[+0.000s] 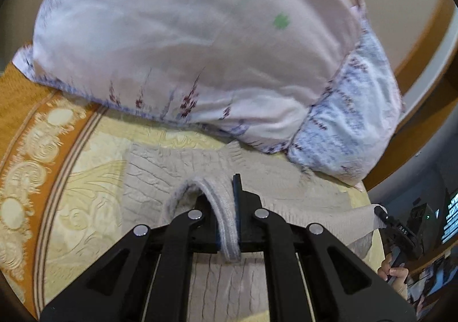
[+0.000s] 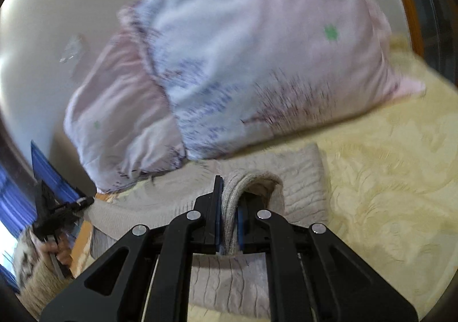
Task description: Fold small clothes
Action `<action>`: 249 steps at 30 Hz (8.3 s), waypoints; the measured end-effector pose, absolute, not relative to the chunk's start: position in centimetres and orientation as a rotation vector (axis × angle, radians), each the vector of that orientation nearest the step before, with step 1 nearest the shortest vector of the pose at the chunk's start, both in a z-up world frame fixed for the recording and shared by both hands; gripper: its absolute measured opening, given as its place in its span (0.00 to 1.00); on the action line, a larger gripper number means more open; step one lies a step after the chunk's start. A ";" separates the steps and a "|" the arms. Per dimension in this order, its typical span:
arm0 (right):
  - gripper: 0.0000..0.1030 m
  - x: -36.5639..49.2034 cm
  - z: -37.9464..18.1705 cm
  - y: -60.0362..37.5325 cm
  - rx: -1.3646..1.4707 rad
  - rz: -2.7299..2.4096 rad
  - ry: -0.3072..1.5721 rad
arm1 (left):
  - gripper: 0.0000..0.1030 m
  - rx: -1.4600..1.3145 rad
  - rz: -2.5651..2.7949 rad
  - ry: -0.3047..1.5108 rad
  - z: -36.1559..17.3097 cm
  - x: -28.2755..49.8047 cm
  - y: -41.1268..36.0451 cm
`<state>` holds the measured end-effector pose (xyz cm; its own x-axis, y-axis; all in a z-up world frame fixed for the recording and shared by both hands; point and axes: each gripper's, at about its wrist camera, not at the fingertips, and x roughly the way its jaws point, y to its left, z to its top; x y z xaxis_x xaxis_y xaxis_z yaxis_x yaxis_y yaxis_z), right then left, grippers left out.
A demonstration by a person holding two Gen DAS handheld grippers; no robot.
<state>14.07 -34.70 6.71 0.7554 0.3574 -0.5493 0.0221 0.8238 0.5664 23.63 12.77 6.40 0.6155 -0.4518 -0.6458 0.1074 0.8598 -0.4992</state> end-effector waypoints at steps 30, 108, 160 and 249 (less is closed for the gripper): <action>0.41 11.7 4.3 -36.7 0.562 0.105 0.822 | 0.53 -0.343 -0.267 0.919 4.7 21.6 15.3; 0.78 17.5 2.5 -23.4 0.156 0.034 0.957 | 0.72 -0.526 -0.250 1.028 2.1 21.6 18.3; 0.90 18.2 1.2 -20.8 0.042 0.000 0.931 | 0.22 -0.661 -0.328 1.037 1.8 23.8 13.6; 0.18 17.9 4.1 -33.7 0.340 0.111 0.976 | 0.82 -0.331 -0.590 1.139 1.9 21.2 -6.6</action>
<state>17.91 -33.67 4.07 0.5593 0.2437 -0.7923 0.0590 0.9417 0.3313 21.24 -6.60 1.91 0.2906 -0.5945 -0.7497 0.2690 0.8027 -0.5323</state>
